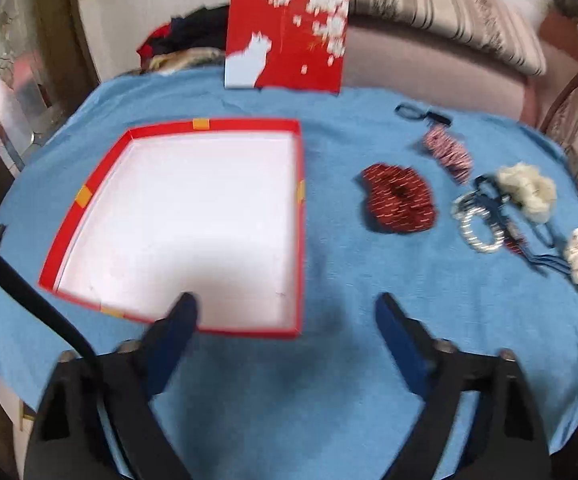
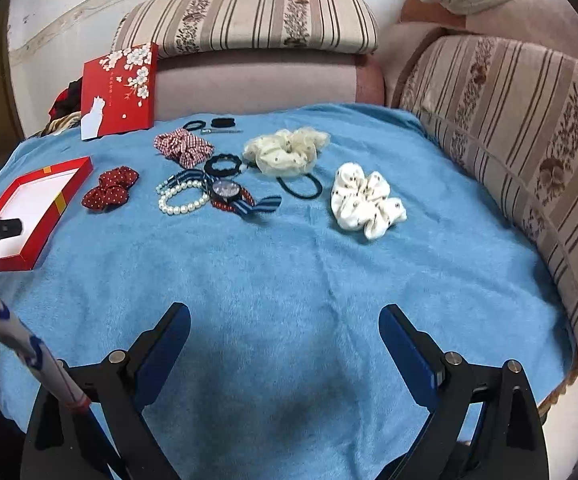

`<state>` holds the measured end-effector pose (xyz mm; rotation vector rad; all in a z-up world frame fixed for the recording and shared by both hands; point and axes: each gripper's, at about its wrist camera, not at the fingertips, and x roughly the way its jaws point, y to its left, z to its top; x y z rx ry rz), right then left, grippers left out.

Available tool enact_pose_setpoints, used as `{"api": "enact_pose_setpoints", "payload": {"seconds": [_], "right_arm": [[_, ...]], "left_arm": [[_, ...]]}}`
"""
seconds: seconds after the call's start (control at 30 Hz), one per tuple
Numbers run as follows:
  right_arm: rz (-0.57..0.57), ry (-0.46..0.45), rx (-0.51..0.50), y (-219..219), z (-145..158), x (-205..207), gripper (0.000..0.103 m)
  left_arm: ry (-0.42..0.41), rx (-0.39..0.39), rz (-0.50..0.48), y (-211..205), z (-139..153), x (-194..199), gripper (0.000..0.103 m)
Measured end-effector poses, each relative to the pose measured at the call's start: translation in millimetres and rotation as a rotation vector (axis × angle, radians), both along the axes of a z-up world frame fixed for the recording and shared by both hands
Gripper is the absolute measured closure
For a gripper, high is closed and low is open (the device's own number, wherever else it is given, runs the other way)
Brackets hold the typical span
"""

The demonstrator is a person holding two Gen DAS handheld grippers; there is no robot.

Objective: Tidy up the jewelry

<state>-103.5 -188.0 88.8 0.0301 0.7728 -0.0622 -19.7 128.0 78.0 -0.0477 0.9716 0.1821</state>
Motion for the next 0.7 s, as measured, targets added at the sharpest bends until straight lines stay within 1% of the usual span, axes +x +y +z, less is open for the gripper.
{"api": "enact_pose_setpoints", "payload": {"seconds": [0.03,0.07,0.13,0.17,0.2,0.23,0.27,0.33,0.4,0.47,0.5,0.53,0.57,0.6,0.63,0.67,0.7], "right_arm": [[0.000,0.003,0.003,0,-1,-1,0.006],[0.000,0.004,0.003,0,-1,-1,0.006],[0.001,0.007,-0.005,1,-2,-1,0.006],[0.001,0.009,-0.008,1,-3,0,0.006],[0.002,0.014,-0.010,1,-4,1,0.006],[0.000,0.021,-0.009,1,-5,3,0.006],[0.000,0.027,-0.004,1,-7,5,0.006],[-0.001,0.033,0.007,1,-9,8,0.006],[-0.002,0.046,0.014,1,-13,12,0.007],[0.000,0.053,0.020,2,-15,13,0.007],[0.001,0.054,0.020,2,-15,14,0.007],[0.001,0.054,0.019,3,-16,14,0.007],[0.000,0.056,0.018,3,-15,14,0.007],[-0.001,0.057,0.019,3,-15,13,0.007],[-0.002,0.053,0.021,3,-15,13,0.007],[-0.009,0.046,0.022,3,-14,12,0.007],[-0.014,0.041,0.024,2,-13,11,0.007]], "left_arm": [[0.026,-0.002,-0.006,2,-6,5,0.040],[0.058,-0.020,-0.020,4,-13,11,0.044],[0.102,-0.052,-0.026,6,-28,17,0.056],[0.116,-0.050,-0.025,6,-33,18,0.060],[0.118,-0.027,-0.022,4,-35,18,0.069],[0.126,0.006,-0.018,3,-36,18,0.075],[0.132,-0.001,-0.028,2,-36,17,0.077],[0.132,-0.022,-0.032,2,-31,13,0.086],[0.128,-0.017,-0.033,-2,-28,6,0.089],[0.111,0.007,-0.036,-6,-20,-3,0.089],[0.105,0.001,-0.035,-6,-15,-6,0.089],[0.088,-0.023,-0.030,-6,-8,-12,0.089],[0.068,-0.050,-0.024,-7,0,-19,0.086],[0.055,-0.062,-0.021,-8,7,-24,0.076],[0.029,-0.069,-0.014,-11,15,-31,0.061],[-0.006,-0.070,-0.004,-14,25,-40,0.052],[-0.034,-0.068,0.006,-18,31,-47,0.040]]}}
